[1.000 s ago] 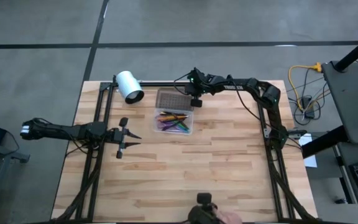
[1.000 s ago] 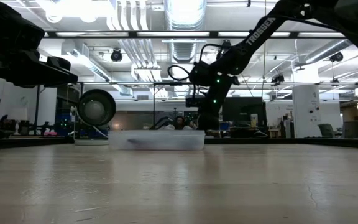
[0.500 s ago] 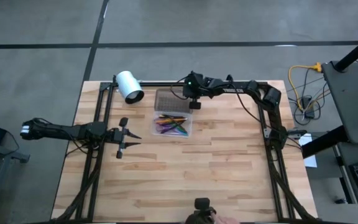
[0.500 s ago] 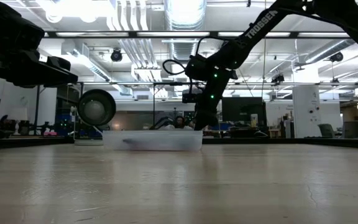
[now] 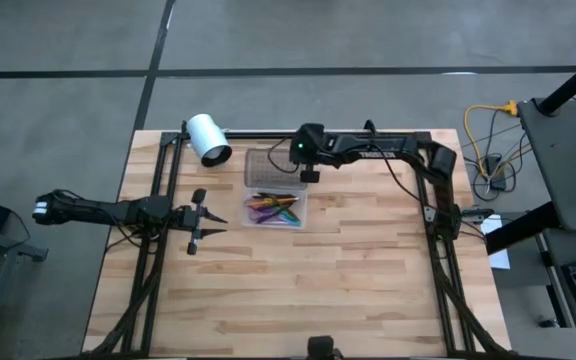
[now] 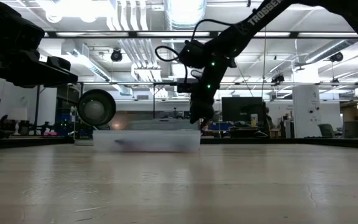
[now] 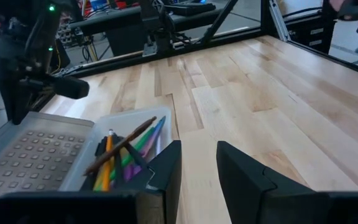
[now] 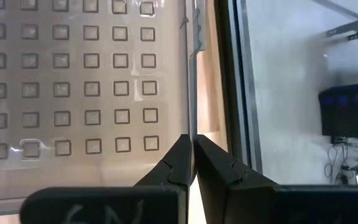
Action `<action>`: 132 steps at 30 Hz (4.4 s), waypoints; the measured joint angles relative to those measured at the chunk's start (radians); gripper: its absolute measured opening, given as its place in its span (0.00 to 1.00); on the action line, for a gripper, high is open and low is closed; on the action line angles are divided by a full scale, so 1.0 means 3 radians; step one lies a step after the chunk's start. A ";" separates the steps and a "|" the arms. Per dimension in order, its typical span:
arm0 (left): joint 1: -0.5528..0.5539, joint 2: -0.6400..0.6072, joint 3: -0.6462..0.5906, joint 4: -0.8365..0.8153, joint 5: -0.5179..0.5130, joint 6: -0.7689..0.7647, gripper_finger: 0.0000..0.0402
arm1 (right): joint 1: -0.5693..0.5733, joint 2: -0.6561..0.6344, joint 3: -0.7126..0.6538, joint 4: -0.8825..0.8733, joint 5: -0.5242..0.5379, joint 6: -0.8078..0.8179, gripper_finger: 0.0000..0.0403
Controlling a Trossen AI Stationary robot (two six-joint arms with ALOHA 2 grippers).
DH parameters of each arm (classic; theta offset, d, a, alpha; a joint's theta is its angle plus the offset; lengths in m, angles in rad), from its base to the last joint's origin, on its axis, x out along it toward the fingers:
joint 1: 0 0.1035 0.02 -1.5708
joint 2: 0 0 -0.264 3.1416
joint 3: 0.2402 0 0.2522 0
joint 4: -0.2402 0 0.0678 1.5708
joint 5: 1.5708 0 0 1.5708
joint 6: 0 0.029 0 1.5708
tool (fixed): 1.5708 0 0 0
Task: Pick & place school supplies into a supply box
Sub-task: Close the supply box
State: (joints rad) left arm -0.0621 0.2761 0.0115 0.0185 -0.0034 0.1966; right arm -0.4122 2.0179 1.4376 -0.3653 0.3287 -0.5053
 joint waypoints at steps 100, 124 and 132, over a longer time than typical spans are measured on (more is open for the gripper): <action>0.0000 0.0001 0.0000 0.0000 0.0000 0.0000 0.22 | 0.0880 -0.0459 -0.1450 0.3011 0.2341 -0.1484 0.02; 0.0000 0.0001 0.0000 0.0000 0.0001 0.0000 0.22 | 0.1078 -0.0452 -0.1771 0.3632 0.2499 -0.1690 0.02; 0.0000 0.0001 0.0000 0.0000 0.0000 0.0000 0.22 | 0.1188 -0.0449 -0.2048 0.4446 0.2493 -0.2174 0.02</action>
State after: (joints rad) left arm -0.0620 0.2764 0.0116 0.0184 -0.0033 0.1967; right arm -0.0558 1.8832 0.8231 0.9684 1.0767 -1.1575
